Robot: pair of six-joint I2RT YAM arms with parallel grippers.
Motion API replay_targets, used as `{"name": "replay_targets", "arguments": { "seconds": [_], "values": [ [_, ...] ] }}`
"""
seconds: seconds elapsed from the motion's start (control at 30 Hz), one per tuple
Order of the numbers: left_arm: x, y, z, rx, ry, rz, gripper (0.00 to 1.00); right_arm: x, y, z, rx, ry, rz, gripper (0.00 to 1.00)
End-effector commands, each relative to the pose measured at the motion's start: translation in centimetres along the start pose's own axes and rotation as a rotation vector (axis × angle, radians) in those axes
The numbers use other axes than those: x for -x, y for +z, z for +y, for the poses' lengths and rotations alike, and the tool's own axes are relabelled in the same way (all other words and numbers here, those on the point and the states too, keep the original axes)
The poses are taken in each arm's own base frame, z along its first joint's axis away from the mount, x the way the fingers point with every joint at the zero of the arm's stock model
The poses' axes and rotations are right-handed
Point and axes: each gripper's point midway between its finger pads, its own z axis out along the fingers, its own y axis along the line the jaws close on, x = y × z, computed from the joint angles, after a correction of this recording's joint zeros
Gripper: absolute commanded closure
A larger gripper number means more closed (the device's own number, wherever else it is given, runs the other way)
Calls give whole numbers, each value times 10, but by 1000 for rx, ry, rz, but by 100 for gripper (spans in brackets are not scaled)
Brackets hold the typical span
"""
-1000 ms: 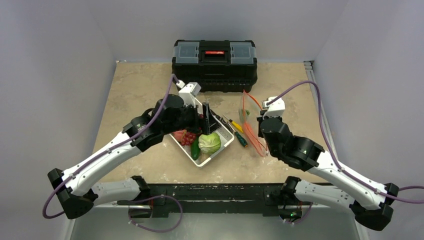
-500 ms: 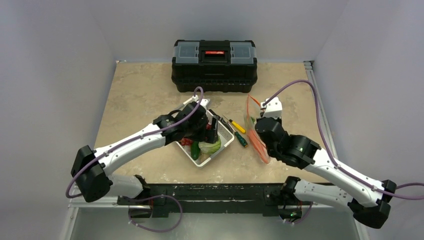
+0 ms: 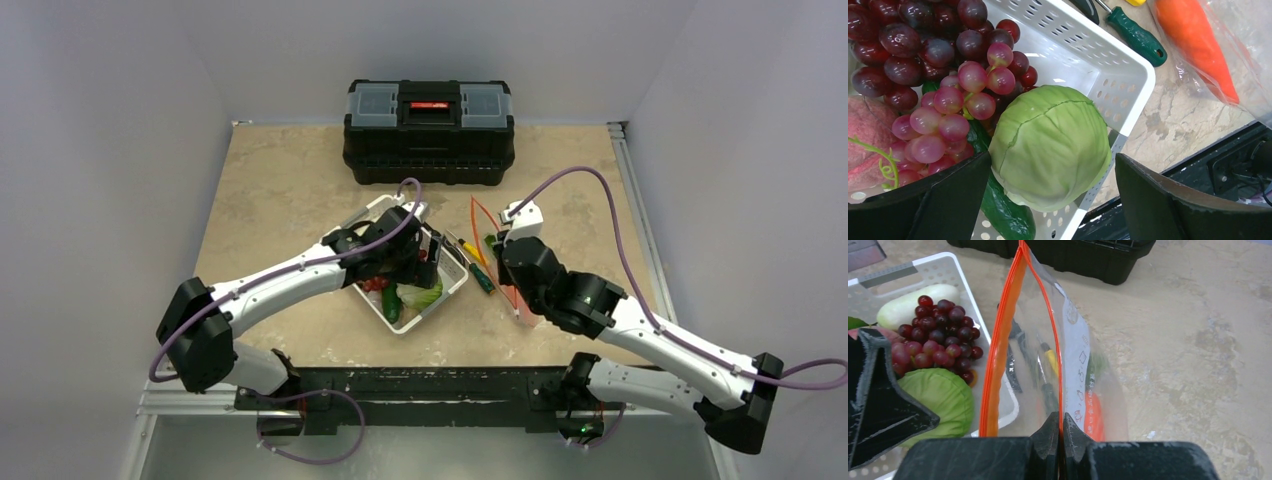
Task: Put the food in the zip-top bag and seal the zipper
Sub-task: Pick up the fake vegetable from the bin.
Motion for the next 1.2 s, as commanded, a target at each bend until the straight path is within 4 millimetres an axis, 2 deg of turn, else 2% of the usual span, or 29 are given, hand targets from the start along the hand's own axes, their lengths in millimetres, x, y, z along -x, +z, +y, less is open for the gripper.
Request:
{"name": "replay_targets", "arguments": {
  "seconds": [0.0, 0.17, 0.3, 0.37, 0.47, 0.63, 0.7, 0.73, 0.93, 1.17],
  "values": [
    [-4, 5, 5, 6, 25, 1, 6, 18, -5, 14, 89, 54, -72, 100],
    [-9, 10, 11, 37, 54, 27, 0, 17, -6, 14, 92, 57, -72, 100],
    [-12, 11, 14, 45, 81, 38, 0, 19, -6, 13, 89, 62, -78, 100],
    [-15, 14, 12, 34, 82, 48, 5, 20, -7, 12, 88, 63, -82, 100],
    [-14, 13, 7, 6, 70, 47, 23, 17, -5, 12, 83, 59, -77, 100],
    [-1, -5, -3, -46, 52, -23, 73, 16, -5, 13, 87, 61, -73, 100],
    [7, -17, -5, -60, 52, -64, 92, 16, -6, 13, 89, 63, -74, 100],
    [13, -23, -6, -69, 51, -85, 96, 16, -6, 13, 90, 64, -76, 100],
    [43, -81, -27, -188, 33, -237, 100, 17, -6, 13, 93, 66, -81, 100],
    [82, -176, -92, -605, 6, -466, 100, 18, -6, 14, 99, 69, -84, 100]
  ]
}}
